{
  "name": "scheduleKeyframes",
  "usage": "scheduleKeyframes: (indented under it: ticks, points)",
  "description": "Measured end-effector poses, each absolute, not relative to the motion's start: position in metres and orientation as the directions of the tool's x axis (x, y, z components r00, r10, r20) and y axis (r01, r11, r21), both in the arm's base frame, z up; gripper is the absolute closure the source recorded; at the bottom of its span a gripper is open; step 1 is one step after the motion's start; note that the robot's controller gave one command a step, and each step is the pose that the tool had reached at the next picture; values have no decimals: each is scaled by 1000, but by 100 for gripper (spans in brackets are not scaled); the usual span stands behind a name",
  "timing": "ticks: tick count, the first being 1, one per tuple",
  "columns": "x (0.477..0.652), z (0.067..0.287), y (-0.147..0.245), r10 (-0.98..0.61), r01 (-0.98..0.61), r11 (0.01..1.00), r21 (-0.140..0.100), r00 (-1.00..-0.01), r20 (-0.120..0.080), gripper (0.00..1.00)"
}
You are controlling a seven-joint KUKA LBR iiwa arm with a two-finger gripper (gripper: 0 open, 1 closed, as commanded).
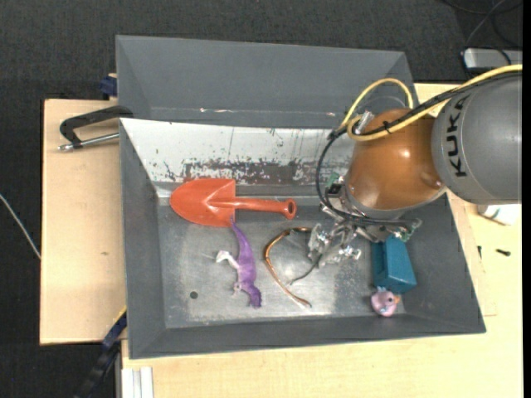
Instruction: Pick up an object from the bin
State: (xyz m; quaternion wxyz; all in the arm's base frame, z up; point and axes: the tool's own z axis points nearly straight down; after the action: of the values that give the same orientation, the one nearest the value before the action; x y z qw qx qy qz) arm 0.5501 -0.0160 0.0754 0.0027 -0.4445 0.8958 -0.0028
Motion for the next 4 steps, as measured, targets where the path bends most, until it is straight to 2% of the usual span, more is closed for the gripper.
scheduleKeyframes:
  ticks: [2,4]
  points:
    - [550,77,-15,-795,-795,606,-6,-606,-5,100]
    - [550,95,-15,-795,-795,607,-2,-607,-4,100]
